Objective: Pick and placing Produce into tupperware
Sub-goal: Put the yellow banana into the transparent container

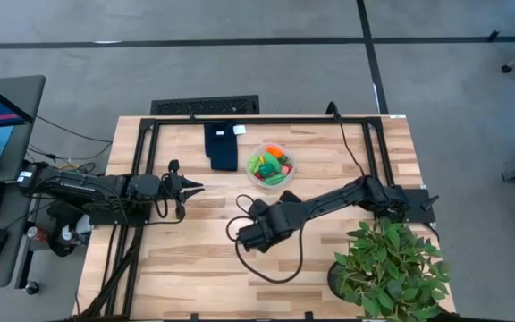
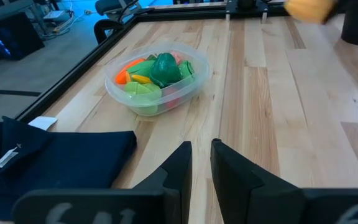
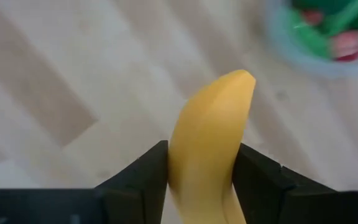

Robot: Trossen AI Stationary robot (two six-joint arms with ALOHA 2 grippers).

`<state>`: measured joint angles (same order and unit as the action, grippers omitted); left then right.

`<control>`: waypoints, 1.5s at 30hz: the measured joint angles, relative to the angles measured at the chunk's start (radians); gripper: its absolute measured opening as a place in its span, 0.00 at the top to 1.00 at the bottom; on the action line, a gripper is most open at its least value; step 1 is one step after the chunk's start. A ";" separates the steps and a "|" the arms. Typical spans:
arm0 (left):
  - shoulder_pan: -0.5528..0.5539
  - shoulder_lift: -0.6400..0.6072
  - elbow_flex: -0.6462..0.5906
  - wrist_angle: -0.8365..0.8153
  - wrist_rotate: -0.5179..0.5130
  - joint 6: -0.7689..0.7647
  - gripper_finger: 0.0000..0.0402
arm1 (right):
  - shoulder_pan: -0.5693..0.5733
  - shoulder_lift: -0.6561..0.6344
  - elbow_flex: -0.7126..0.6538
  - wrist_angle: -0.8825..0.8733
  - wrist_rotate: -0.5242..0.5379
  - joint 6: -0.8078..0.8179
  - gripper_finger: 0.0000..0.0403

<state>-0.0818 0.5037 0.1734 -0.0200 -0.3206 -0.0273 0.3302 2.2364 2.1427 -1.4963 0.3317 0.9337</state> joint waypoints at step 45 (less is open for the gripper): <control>0.000 0.000 0.000 -0.035 0.000 -0.010 0.88 | -0.316 0.000 0.014 0.011 0.482 -0.238 0.60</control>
<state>-0.0814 0.5037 0.1738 -0.0547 -0.3210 -0.0372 0.0143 2.2364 2.1567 -1.4850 0.8139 0.6955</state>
